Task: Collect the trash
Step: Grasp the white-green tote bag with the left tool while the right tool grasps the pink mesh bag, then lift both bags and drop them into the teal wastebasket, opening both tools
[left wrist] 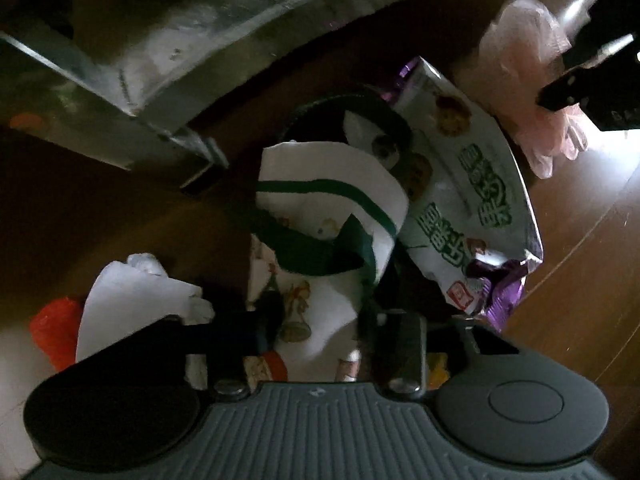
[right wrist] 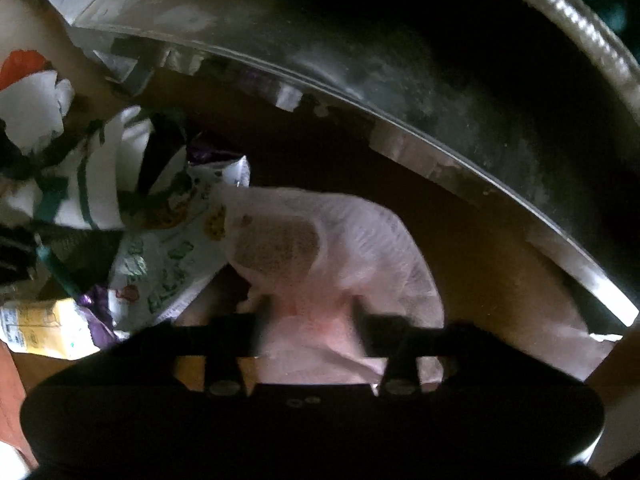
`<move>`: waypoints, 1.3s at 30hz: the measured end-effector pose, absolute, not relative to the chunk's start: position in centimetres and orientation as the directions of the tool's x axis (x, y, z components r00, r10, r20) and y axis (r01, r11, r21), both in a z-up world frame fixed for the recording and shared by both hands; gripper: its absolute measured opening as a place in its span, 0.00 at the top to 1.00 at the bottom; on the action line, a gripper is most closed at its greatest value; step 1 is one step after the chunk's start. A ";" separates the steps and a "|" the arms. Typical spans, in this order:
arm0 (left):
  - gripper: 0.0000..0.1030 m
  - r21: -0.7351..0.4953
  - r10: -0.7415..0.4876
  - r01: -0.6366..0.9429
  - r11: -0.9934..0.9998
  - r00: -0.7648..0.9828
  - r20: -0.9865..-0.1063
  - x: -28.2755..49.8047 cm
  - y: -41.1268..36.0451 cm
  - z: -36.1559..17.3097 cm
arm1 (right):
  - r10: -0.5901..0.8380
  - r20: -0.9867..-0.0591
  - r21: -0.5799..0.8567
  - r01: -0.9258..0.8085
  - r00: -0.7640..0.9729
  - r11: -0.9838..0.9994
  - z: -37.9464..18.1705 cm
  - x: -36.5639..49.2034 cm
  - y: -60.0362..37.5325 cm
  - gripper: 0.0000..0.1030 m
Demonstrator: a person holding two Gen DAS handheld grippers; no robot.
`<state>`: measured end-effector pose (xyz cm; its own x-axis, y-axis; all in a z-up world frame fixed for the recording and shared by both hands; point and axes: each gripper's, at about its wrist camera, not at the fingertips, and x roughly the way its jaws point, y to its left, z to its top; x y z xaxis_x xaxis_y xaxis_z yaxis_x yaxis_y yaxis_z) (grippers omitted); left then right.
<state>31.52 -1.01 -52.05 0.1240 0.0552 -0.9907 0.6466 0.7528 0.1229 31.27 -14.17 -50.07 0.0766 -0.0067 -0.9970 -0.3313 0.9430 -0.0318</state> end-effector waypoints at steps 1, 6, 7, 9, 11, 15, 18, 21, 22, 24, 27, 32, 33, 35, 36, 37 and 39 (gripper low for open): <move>0.71 0.123 0.053 0.643 0.756 0.127 -0.990 31.6 -1.0 -51.8 | -0.003 -0.997 -0.029 -0.341 0.078 0.939 -49.9 31.1 -14.2 0.85; 0.82 0.132 0.045 0.631 0.765 0.152 -0.987 31.5 -0.6 -49.6 | -0.006 -0.996 -0.038 -0.350 0.092 0.936 -47.6 29.9 -14.4 0.97; 0.84 0.128 0.039 0.628 0.768 0.153 -0.987 31.5 -0.5 -49.1 | -0.004 -0.995 -0.036 -0.342 0.096 0.939 -47.0 29.6 -14.4 0.97; 0.86 0.129 0.038 0.625 0.770 0.158 -0.987 31.3 -0.3 -47.7 | 0.003 -0.995 -0.032 -0.329 0.103 0.944 -45.5 29.2 -14.4 0.98; 0.86 0.120 0.024 0.618 0.777 0.161 -0.987 31.0 -0.1 -46.2 | 0.012 -0.993 -0.026 -0.320 0.117 0.947 -43.7 28.6 -14.1 0.99; 0.86 0.068 -0.024 0.604 0.794 0.142 -0.990 30.7 0.6 -42.7 | 0.038 -0.988 -0.010 -0.312 0.149 0.950 -39.9 28.1 -13.7 0.99; 0.87 0.040 -0.050 0.592 0.805 0.136 -0.989 30.2 0.7 -39.7 | 0.055 -0.984 0.002 -0.299 0.171 0.954 -36.7 27.6 -13.9 0.99; 0.87 0.040 -0.063 0.580 0.814 0.156 -0.986 29.3 0.9 -36.5 | 0.078 -0.978 0.022 -0.275 0.194 0.961 -33.7 26.9 -14.1 0.99; 0.87 0.041 -0.066 0.572 0.819 0.165 -0.984 29.0 0.9 -35.3 | 0.090 -0.975 0.032 -0.269 0.203 0.963 -32.9 26.7 -14.0 0.99; 0.87 0.042 -0.071 0.555 0.831 0.180 -0.981 28.4 0.8 -33.3 | 0.104 -0.968 0.041 -0.263 0.227 0.964 -30.8 26.0 -14.2 0.99; 0.87 0.032 -0.088 0.531 0.847 0.201 -0.976 27.6 1.0 -30.1 | 0.134 -0.954 0.065 -0.251 0.269 0.966 -27.5 24.9 -14.6 0.99; 0.87 0.048 -0.093 0.503 0.863 0.252 -0.963 26.1 1.2 -25.1 | 0.183 -0.922 0.102 -0.241 0.342 0.965 -22.5 22.9 -15.0 0.99; 0.87 0.040 -0.103 0.488 0.872 0.264 -0.959 25.6 1.3 -23.8 | 0.194 -0.912 0.107 -0.246 0.361 0.963 -21.3 22.3 -15.1 0.99; 0.87 0.025 -0.124 0.458 0.888 0.292 -0.948 24.8 1.4 -21.3 | 0.222 -0.886 0.118 -0.266 0.406 0.957 -19.2 21.5 -15.0 0.99; 0.87 0.021 -0.131 0.444 0.896 0.308 -0.942 24.3 1.4 -19.9 | 0.233 -0.875 0.123 -0.270 0.423 0.955 -17.8 21.0 -15.2 0.99; 0.87 0.018 -0.136 0.429 0.903 0.326 -0.936 23.7 1.4 -18.6 | 0.246 -0.863 0.131 -0.275 0.441 0.952 -16.3 20.7 -15.5 0.99; 0.87 0.004 -0.152 0.401 0.916 0.357 -0.922 22.8 1.5 -16.0 | 0.265 -0.840 0.137 -0.288 0.474 0.948 -13.6 19.9 -16.1 0.99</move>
<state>22.77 1.48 -16.01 0.3565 -0.1522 -0.9218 0.4013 0.9160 0.0040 19.86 -16.06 -13.59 0.4735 0.2650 -0.8400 -0.2881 0.9478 0.1366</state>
